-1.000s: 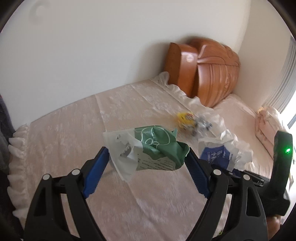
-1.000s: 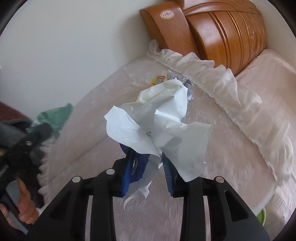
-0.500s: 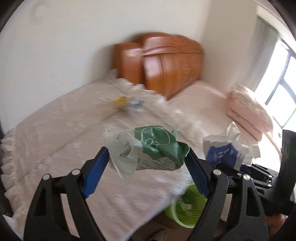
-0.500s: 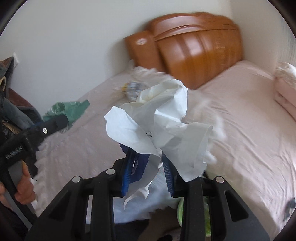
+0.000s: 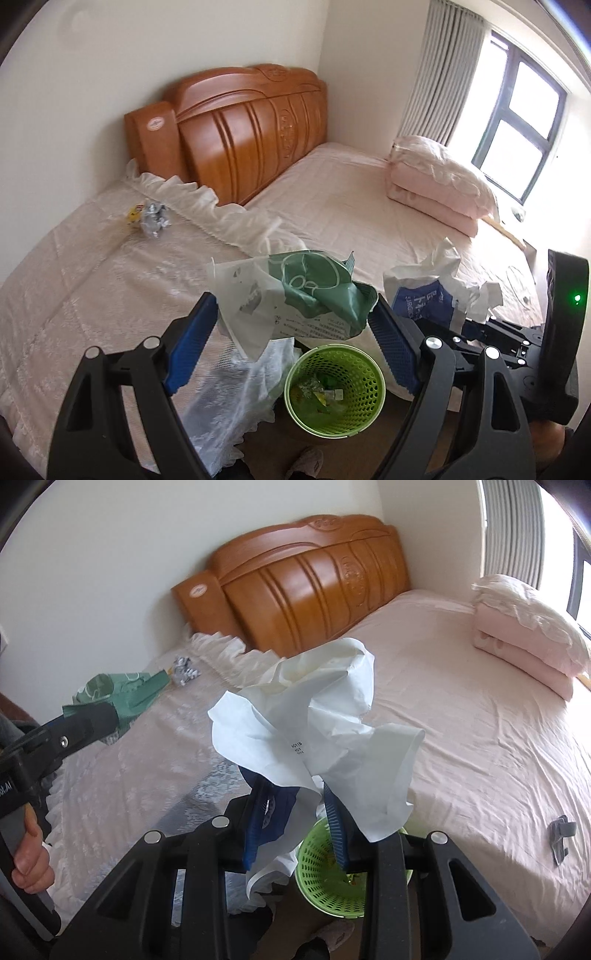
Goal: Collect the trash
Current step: 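Carry the wrapper and white paper to the wastebasket and open both tools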
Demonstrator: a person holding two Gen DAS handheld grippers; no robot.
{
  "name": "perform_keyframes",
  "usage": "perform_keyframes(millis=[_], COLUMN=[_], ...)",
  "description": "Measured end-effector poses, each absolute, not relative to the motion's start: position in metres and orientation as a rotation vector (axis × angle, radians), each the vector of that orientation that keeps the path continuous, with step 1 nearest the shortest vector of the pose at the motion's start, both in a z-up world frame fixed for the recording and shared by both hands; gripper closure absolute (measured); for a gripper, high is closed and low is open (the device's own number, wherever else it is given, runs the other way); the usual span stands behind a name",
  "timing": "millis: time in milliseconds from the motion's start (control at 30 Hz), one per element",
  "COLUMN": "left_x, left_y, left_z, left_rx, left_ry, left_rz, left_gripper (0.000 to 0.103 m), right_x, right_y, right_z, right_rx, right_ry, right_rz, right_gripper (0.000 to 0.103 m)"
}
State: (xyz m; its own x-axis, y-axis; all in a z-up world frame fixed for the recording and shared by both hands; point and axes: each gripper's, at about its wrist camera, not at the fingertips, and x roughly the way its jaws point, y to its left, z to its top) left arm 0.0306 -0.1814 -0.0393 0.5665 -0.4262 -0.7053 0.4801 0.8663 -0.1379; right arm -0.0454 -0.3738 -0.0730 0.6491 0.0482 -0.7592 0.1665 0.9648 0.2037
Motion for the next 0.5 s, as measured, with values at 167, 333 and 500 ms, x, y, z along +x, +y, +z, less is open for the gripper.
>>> perform_keyframes(millis=[167,333,500], left_x=[0.02,0.011,0.007], left_y=[-0.201,-0.218,-0.239], left_z=[-0.044,-0.049,-0.066], left_rx=[0.1,0.123,0.154], left_ry=[0.824,0.836,0.872], left_rz=[-0.558,-0.582,-0.61], left_gripper=[0.023,0.023,0.023], right_x=[-0.06,-0.07,-0.078], right_y=[-0.389,-0.404,-0.416], right_z=[-0.076,-0.079,-0.081], right_rx=[0.279,0.285,0.283], right_ry=[0.862,0.869,0.875], right_rz=[-0.092,-0.115,-0.145], right_gripper=[0.071,0.071,0.071])
